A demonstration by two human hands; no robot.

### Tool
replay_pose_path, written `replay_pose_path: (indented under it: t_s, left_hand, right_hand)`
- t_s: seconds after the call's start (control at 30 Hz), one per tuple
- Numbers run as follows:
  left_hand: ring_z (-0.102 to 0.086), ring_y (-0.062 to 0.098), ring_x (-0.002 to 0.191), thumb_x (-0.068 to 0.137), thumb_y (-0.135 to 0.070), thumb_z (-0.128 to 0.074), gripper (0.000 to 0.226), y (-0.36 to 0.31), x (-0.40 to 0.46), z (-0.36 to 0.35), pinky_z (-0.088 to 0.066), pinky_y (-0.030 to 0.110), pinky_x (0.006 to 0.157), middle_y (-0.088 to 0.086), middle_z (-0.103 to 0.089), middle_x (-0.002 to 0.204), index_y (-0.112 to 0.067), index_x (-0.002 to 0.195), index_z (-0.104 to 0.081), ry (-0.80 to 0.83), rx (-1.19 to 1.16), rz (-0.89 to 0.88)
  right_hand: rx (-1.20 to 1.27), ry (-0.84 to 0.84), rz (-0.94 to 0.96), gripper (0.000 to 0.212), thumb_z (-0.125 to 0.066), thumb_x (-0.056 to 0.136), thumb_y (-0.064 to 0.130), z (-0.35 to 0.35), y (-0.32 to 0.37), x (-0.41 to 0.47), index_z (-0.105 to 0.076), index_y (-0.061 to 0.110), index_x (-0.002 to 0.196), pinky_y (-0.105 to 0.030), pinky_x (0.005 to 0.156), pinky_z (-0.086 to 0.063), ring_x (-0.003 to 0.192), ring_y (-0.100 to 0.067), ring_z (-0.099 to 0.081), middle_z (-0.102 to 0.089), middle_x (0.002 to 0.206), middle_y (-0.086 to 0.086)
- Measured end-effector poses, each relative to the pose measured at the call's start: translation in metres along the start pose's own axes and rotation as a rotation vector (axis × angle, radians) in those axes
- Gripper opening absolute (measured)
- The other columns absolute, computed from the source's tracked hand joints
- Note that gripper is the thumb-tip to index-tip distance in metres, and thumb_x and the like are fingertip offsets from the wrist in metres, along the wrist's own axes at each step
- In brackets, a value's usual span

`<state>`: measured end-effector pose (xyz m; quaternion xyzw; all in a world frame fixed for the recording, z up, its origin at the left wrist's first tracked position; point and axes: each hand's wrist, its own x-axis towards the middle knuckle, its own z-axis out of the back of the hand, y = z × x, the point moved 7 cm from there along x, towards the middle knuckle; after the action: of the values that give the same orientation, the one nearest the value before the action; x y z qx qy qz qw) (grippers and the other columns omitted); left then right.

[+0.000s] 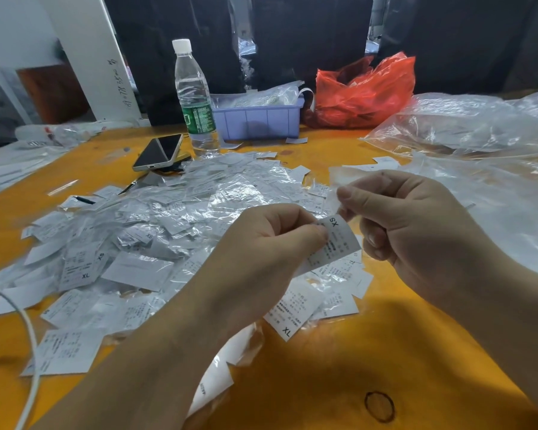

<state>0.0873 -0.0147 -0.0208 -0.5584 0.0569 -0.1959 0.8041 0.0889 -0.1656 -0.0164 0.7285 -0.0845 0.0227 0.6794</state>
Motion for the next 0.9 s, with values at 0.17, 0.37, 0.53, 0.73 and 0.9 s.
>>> replay_pose_path:
  t_s: [0.17,0.37,0.53,0.73,0.9]
  left_hand:
    - [-0.051,-0.002,0.057,0.075,-0.041,-0.055,0.022,-0.002,0.000,0.004,-0.039,0.014,0.053,-0.007,-0.067,0.069,-0.026,0.070,-0.070,-0.045,-0.019,-0.015]
    - [-0.058,0.005,0.064,0.075,-0.041,-0.055,0.020,-0.002,0.001,0.003,-0.043,0.016,0.058,-0.011,-0.068,0.072,-0.028,0.069,-0.069,-0.040,-0.013,-0.006]
    - [-0.054,0.003,0.062,0.075,-0.039,-0.055,0.020,-0.001,0.000,0.004,-0.042,0.017,0.057,-0.002,-0.068,0.074,-0.025,0.069,-0.069,-0.051,-0.004,0.005]
    - [-0.049,0.003,0.053,0.073,-0.037,-0.057,0.023,0.004,0.002,0.010,-0.039,0.014,0.048,-0.007,-0.064,0.064,-0.019,0.071,-0.070,-0.119,-0.013,0.041]
    - [-0.050,0.001,0.053,0.091,-0.026,-0.062,0.022,0.006,0.002,0.014,-0.040,0.014,0.047,-0.009,-0.066,0.065,-0.021,0.072,-0.072,-0.161,-0.004,0.050]
  right_hand:
    - [-0.078,-0.011,0.081,0.018,-0.069,0.085,0.015,0.001,0.004,-0.001,-0.062,-0.001,0.080,-0.023,0.038,-0.033,0.040,-0.013,-0.037,-0.066,0.062,-0.004]
    - [-0.125,-0.066,0.110,0.020,-0.069,0.087,0.015,0.006,0.006,-0.002,-0.062,-0.003,0.081,-0.025,0.038,-0.032,0.040,-0.014,-0.035,-0.068,0.063,-0.004]
    - [-0.128,-0.038,0.099,0.017,-0.069,0.086,0.014,0.002,0.005,-0.003,-0.063,0.004,0.075,-0.026,0.038,-0.031,0.041,-0.013,-0.035,-0.066,0.060,-0.002]
    - [-0.141,0.012,0.095,0.012,-0.070,0.084,0.012,-0.003,0.004,-0.004,-0.064,0.005,0.076,-0.026,0.039,-0.032,0.041,-0.013,-0.036,-0.065,0.060,-0.003]
    - [-0.189,0.041,0.078,0.006,-0.073,0.082,0.011,-0.005,0.002,-0.005,-0.070,0.010,0.087,-0.020,0.038,-0.035,0.038,-0.008,-0.039,-0.058,0.048,0.007]
